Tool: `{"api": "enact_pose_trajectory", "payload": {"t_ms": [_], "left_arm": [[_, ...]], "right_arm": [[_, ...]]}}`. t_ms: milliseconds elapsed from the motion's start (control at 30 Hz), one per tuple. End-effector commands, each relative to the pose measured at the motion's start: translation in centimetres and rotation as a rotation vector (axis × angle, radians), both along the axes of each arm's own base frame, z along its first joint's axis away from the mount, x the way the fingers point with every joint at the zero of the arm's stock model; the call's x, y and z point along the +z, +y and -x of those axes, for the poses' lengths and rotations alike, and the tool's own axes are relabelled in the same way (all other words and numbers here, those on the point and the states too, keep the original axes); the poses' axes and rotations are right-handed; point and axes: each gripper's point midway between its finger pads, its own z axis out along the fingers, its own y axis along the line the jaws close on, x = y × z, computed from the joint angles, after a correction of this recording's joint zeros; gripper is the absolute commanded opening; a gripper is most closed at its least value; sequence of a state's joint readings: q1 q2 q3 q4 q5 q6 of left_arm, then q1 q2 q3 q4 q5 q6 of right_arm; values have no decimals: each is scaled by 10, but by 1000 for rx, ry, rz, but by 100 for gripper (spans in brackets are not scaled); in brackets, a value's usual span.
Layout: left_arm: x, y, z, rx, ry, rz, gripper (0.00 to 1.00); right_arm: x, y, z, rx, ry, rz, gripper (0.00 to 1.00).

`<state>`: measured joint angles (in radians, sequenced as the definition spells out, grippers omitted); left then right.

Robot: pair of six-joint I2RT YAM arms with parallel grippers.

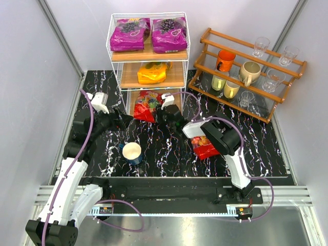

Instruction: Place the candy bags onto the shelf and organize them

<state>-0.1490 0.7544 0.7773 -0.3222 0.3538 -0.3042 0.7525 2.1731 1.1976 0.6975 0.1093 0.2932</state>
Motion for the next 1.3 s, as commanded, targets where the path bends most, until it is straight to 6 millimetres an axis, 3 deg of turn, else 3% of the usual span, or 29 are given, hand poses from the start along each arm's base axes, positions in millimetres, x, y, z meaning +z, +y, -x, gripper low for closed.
{"api": "enact_pose_trajectory", "payload": {"t_ms": [0, 333, 600, 667, 733, 767, 800, 867, 900, 933, 967, 1000, 1067, 1100, 1167, 1200, 1267], "left_arm": [[22, 2, -4, 11, -74, 8, 82], [30, 0, -5, 9, -83, 25, 83], [27, -1, -5, 1, -78, 17, 83], [19, -1, -5, -8, -66, -1, 82], [10, -1, -7, -11, -46, -13, 80], [2, -1, -8, -9, -31, -19, 79], [-3, -2, -9, -7, -23, -27, 79], [-19, -5, -13, -5, 8, -41, 77], [-24, -9, -13, -5, 16, -55, 77], [-35, -13, -15, -6, 41, -69, 77], [-34, -16, -18, 1, 34, -69, 76], [-32, -21, -18, -13, 39, -59, 74], [-29, -23, -23, 23, 27, -38, 71], [-30, -21, -26, 61, 24, -37, 70], [-31, -24, -27, 83, 21, 3, 65], [-34, -31, -26, 82, 19, 6, 63], [-42, -45, -23, 86, 8, -5, 62]], "right_arm": [[18, -9, 19, 27, -23, -42, 45], [55, -31, 50, 51, -50, -95, 56], [56, -57, 72, 2, -6, -117, 57], [49, -67, 75, -47, 42, -101, 57], [64, -77, 77, -87, 42, -112, 54], [58, -85, 81, -106, 70, -85, 52], [74, -90, 83, -120, 52, -100, 51], [76, -103, 89, -141, 50, -73, 50], [93, -108, 93, -146, 23, -95, 50], [98, -114, 95, -158, 10, -92, 50], [96, -120, 101, -162, 19, -77, 50], [113, -127, 104, -177, -12, -100, 49], [116, -139, 111, -192, -16, -89, 48], [130, -146, 114, -208, -44, -113, 48], [131, -157, 121, -222, -49, -103, 47], [143, -165, 123, -243, -73, -122, 46], [140, -172, 128, -255, -69, -108, 43]]}}
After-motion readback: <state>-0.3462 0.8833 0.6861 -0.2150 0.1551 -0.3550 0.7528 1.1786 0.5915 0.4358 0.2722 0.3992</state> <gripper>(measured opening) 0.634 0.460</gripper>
